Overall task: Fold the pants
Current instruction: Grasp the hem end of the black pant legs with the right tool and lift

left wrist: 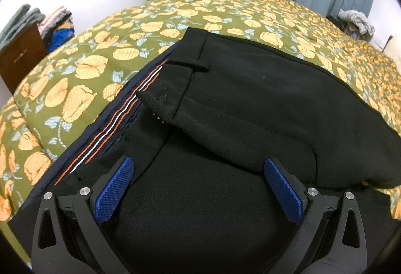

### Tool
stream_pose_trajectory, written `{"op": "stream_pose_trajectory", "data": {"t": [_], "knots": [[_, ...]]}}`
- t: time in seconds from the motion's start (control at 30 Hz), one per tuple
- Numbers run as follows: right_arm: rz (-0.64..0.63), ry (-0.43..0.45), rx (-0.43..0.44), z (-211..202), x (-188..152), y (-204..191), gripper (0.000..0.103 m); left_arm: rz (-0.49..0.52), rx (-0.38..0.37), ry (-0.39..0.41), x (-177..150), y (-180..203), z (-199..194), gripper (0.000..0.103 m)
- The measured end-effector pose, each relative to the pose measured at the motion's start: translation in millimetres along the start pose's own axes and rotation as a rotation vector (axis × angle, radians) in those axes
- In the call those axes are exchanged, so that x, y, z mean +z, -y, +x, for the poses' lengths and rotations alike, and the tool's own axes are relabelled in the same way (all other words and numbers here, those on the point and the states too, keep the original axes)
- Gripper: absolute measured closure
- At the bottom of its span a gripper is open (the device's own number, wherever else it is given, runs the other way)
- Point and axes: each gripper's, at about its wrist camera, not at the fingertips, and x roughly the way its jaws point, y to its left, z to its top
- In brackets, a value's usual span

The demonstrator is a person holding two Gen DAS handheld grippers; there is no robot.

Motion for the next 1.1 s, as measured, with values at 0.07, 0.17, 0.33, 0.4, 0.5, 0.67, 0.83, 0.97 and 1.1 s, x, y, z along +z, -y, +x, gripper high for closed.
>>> {"op": "stream_pose_trajectory", "data": {"t": [0.07, 0.17, 0.33, 0.4, 0.5, 0.67, 0.83, 0.97, 1.1], "knots": [[-0.075, 0.077, 0.045, -48.7, -19.8, -7.9, 0.093, -0.006, -0.010, 0.006, -0.8, -1.9, -1.3, 0.000], [-0.162, 0.149, 0.077, -119.0, -65.2, -18.8, 0.094, -0.004, -0.009, 0.011, -1.4, -1.5, -1.8, 0.000], [-0.182, 0.138, 0.057, -185.7, -164.9, -19.4, 0.094, -0.001, -0.003, 0.010, -1.3, -0.5, -2.0, 0.000], [-0.162, 0.057, -0.039, -183.0, -196.5, -10.1, 0.094, -0.003, -0.006, 0.008, -0.9, -1.0, -1.8, 0.000], [-0.066, 0.000, -0.161, -187.4, -227.1, 12.5, 0.076, -0.004, -0.008, 0.000, 0.2, -1.5, -1.4, 0.000], [0.002, 0.155, -0.078, -231.5, -242.7, -23.3, 0.019, 0.006, -0.017, -0.012, 0.7, -1.9, -1.7, 0.000], [0.221, 0.117, 0.365, -184.9, -244.6, -67.9, 0.019, 0.013, -0.007, 0.002, -1.6, 0.2, -2.8, 0.000], [0.370, 0.095, 0.365, -129.4, -240.0, -70.6, 0.019, 0.013, -0.007, 0.007, -2.4, 0.2, -3.1, 0.000], [0.632, 0.164, 0.270, -116.4, -250.4, -37.6, 0.022, 0.013, -0.007, 0.016, -4.1, 0.2, -3.5, 0.000]]}}
